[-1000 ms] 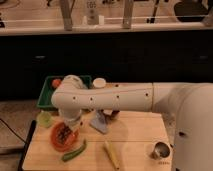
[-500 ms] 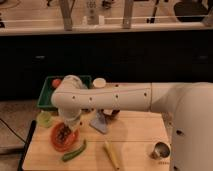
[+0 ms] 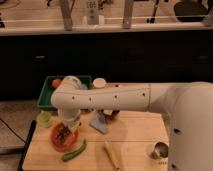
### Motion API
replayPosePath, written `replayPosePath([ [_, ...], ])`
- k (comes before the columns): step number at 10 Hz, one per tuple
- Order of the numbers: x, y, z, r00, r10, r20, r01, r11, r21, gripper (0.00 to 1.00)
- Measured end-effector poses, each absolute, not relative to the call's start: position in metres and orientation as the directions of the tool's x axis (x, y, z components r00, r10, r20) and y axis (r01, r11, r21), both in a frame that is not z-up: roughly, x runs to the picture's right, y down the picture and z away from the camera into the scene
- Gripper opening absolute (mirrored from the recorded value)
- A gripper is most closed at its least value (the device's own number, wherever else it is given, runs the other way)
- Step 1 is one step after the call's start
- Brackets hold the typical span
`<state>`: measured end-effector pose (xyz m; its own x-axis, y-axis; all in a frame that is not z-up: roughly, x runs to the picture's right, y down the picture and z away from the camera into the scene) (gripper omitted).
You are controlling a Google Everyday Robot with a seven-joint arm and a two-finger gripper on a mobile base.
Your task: Place grapes in red bowl
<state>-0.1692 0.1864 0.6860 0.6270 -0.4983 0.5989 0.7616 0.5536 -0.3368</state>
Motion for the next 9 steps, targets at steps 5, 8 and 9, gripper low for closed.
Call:
replayPosePath([
  [5, -0.1698, 0.1877, 0.6882, 0.612, -0.503, 0.610, 0.773, 0.543, -0.328, 0.19],
  [8, -0.1702, 0.1893, 0.6889, 0.605, -0.506, 0.615, 0.779, 0.537, -0.324, 0.24],
  [9, -0.1703, 0.1899, 0.6892, 0.602, -0.507, 0.617, 0.781, 0.535, -0.323, 0.24],
])
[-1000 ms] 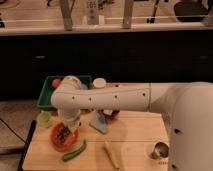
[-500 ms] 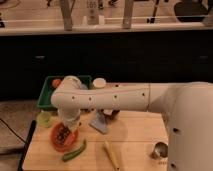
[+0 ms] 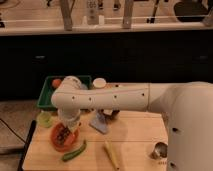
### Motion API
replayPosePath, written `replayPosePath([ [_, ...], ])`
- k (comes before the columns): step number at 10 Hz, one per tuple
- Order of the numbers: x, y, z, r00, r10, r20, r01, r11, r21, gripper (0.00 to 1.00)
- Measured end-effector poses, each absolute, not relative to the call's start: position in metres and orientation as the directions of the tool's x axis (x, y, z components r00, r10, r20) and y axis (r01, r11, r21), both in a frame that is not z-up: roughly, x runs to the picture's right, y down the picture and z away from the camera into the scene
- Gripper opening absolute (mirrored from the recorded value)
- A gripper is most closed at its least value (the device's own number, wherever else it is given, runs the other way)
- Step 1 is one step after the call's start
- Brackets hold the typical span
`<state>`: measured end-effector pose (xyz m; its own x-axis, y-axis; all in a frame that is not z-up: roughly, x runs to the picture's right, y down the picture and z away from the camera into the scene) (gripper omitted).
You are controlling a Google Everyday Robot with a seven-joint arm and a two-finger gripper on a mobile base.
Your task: Place grapes in red bowl
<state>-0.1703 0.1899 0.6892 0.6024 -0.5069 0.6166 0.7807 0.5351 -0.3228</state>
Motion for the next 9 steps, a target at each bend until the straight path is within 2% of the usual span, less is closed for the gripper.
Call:
replayPosePath([
  [2, -0.1709, 0.1907, 0.6894, 0.596, -0.510, 0.621, 0.786, 0.530, -0.318, 0.32],
  [4, -0.1706, 0.1921, 0.6895, 0.590, -0.511, 0.626, 0.790, 0.526, -0.316, 0.35],
  [7, -0.1698, 0.1929, 0.6898, 0.576, -0.514, 0.635, 0.800, 0.516, -0.308, 0.51],
  [9, -0.1690, 0.1931, 0.6894, 0.572, -0.515, 0.639, 0.803, 0.511, -0.307, 0.52],
])
